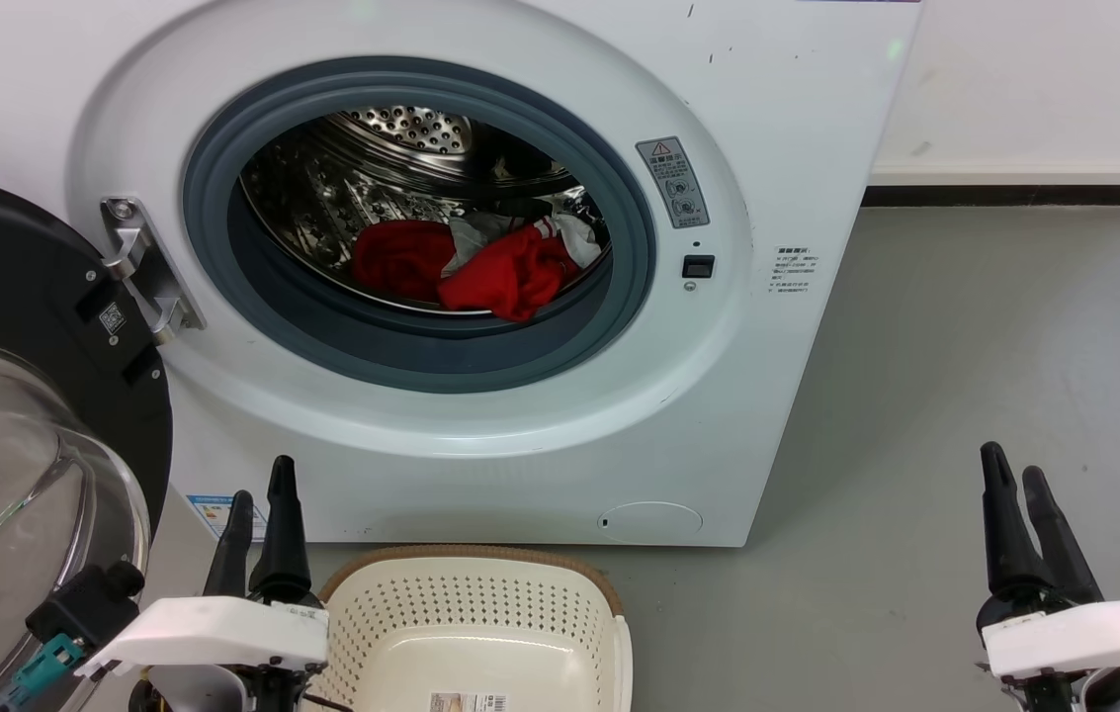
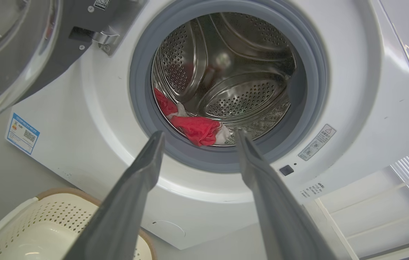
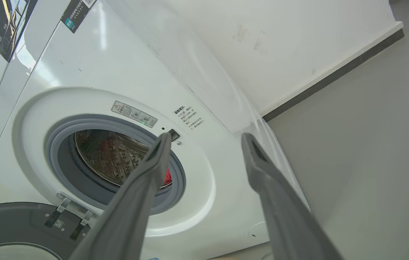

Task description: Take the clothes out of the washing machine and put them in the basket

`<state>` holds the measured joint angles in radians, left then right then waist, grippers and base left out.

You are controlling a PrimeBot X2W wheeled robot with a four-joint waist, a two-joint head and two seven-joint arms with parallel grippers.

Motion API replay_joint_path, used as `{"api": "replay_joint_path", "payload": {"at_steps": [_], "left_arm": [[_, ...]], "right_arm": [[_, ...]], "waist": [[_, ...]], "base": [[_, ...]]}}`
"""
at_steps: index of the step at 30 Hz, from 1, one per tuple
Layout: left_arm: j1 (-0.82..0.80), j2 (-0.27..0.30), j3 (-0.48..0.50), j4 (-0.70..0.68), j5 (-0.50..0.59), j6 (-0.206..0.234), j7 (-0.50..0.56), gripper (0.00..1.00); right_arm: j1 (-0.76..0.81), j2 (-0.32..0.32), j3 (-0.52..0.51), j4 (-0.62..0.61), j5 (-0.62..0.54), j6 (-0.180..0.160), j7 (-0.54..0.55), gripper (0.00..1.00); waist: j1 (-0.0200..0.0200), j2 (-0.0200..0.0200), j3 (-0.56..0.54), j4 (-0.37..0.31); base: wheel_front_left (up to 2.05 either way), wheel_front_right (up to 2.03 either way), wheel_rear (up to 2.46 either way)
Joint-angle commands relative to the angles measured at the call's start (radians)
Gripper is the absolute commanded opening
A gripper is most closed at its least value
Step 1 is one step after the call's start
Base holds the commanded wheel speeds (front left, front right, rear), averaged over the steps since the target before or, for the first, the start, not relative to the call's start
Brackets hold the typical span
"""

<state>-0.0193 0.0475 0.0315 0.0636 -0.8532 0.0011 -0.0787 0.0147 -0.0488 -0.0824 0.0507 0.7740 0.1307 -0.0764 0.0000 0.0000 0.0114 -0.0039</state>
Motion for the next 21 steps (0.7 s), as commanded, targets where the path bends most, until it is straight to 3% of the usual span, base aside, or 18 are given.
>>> {"api": "replay_joint_path", "payload": {"at_steps": [1,21], "left_arm": [[0.001,0.002,-0.006,-0.023,0.036,0.005,-0.01,1.0],[0.03,0.003,-0.036,-0.059,0.303,0.035,-0.069,1.0]], "right_arm": [[-0.001,-0.003,0.003,-0.025,-0.04,0.0,-0.011,1.0],[0.035,-0.003,0.012,-0.086,-0.329,0.0,-0.07,1.0]], "waist": [[0.0,0.0,0.0,0.0],[0.0,0.0,0.0,-0.002]], "base": [[0.0,0.0,0.0],[0.0,0.0,0.0]]}}
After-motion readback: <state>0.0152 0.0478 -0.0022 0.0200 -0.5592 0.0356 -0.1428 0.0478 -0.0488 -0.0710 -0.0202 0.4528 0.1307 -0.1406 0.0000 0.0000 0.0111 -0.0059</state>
